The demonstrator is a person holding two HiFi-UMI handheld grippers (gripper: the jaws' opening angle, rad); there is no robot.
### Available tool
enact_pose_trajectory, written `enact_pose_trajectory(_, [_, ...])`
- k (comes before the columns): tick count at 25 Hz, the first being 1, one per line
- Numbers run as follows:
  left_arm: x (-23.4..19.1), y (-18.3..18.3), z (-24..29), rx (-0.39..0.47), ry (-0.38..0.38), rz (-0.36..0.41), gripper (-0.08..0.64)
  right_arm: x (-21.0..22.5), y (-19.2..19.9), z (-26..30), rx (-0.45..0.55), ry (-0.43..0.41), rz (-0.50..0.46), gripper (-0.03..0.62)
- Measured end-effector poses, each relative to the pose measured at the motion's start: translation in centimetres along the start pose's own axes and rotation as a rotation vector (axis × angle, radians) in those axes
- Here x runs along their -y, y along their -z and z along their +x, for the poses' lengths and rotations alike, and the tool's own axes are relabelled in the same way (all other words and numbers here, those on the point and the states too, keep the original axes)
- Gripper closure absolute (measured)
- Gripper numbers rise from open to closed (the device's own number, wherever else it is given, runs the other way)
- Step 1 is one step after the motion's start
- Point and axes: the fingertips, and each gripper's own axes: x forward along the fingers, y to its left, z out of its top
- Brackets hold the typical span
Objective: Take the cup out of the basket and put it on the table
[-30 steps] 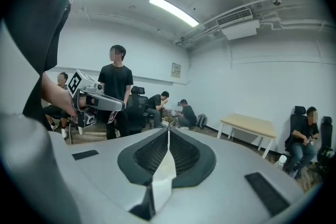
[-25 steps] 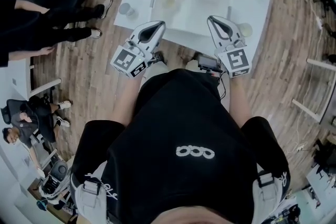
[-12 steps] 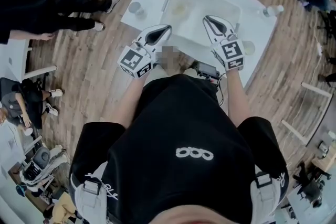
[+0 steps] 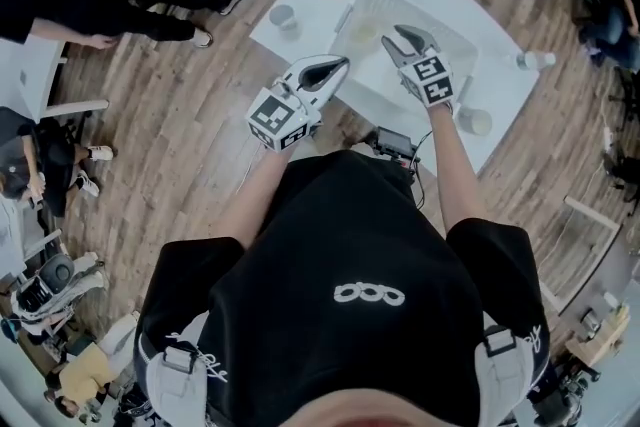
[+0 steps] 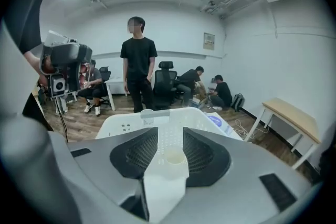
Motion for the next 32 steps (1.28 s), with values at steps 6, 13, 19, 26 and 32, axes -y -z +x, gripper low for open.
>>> enact_pose_trajectory(6, [-1.2,0.2,0.0,0.002,-0.033,-0.006,0.552,0.8,4.9,6.3,-0.168,-0.073,-0.016,0.345])
enact_pose_trajectory(13, [-2.1,0.7,0.0,-0.019,-0.057,-0.005,0.552,1.1,9.5,10.9,-0.276,-0.120,0.000,0.282])
enact_pose_trajectory(19, [-2.1,1.4,0.6,-0.044,-0.057,0.002,0.551,1.0,12.2,13.4,-0.323,-0.149,-0.002,0.256])
enact_pose_trajectory(26, [-2.7,2.1,0.8,-0.066,-0.085,0.008,0.552,1.1,14.7,16.3,-0.322,-0.148,0.027,0.253])
enact_pose_trajectory(32, [-3.3,2.8,1.2,-0.077,-0.112,-0.001,0.551,1.0,15.0,17.6,-0.288,-0.157,0.013,0.253])
